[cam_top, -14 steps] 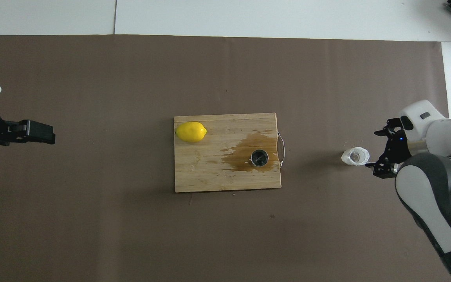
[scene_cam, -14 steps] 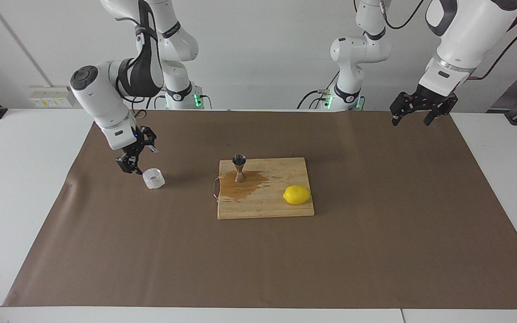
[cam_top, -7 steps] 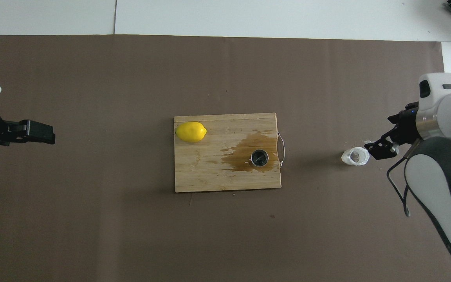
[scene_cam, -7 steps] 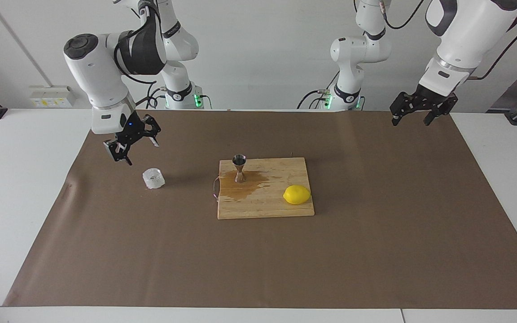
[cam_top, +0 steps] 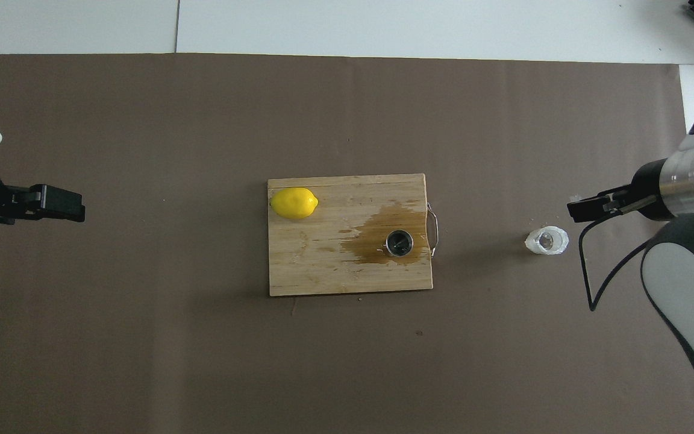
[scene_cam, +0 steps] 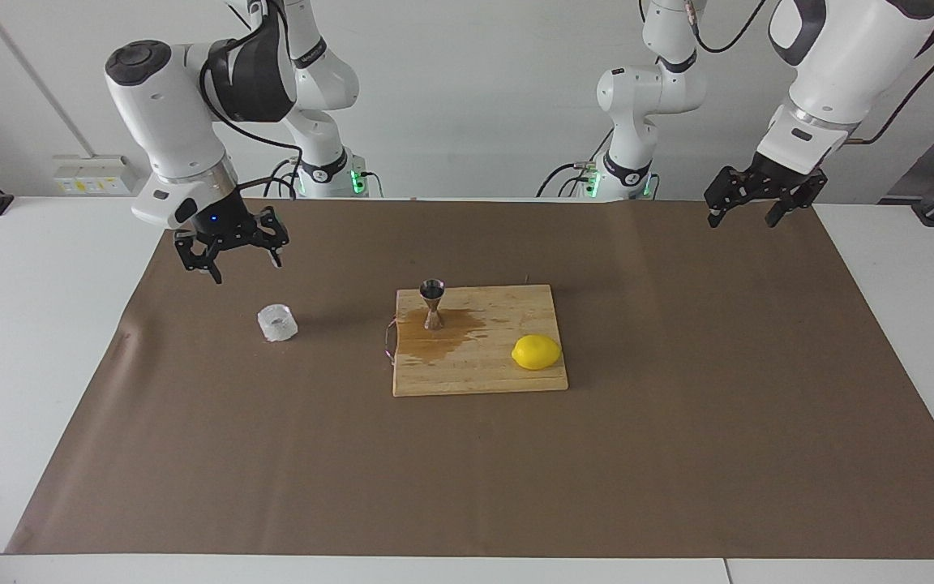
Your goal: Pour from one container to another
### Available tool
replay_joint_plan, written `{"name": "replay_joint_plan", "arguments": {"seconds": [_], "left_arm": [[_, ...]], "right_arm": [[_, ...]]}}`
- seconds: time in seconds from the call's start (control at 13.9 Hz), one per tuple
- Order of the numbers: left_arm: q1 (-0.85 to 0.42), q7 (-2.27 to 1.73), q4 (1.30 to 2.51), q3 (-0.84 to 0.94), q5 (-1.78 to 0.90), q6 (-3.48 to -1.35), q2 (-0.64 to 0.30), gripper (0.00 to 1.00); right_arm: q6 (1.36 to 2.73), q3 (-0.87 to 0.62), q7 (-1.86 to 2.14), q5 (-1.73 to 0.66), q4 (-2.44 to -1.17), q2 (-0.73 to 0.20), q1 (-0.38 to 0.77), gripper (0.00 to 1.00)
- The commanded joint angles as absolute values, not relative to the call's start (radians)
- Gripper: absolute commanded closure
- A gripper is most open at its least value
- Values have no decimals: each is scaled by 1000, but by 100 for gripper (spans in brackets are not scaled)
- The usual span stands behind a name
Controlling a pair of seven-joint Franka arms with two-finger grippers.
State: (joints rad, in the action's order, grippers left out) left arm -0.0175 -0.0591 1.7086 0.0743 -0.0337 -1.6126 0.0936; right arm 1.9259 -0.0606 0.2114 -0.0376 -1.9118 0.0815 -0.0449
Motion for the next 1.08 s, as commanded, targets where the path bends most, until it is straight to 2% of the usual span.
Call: {"name": "replay_joint_plan", "arguments": {"seconds": [0.0, 0.14, 0.29, 0.43, 0.79, 1.01], "left_arm": [[-12, -54, 1727, 74, -38, -1605, 114, 0], [-12, -54, 1727, 74, -38, -1605, 114, 0], [-12, -54, 1727, 74, -38, -1605, 114, 0], [-12, -52, 1727, 74, -38, -1605, 114, 0], [-12, -54, 1727, 74, -38, -1605, 114, 0], [-12, -52, 1727, 74, -38, -1605, 114, 0]], "right_arm": [[1888, -66, 4, -21, -1907, 129, -49, 0], [1797, -67, -61, -20, -1814, 111, -48, 0], [1663, -69, -92, 14, -1650, 43, -41, 0], [1608, -69, -106, 95, -1571, 12, 27, 0], [1618, -77, -193, 46, -1615, 29, 34, 0], [1643, -71, -154, -14, -1638, 37, 0, 0]]}}
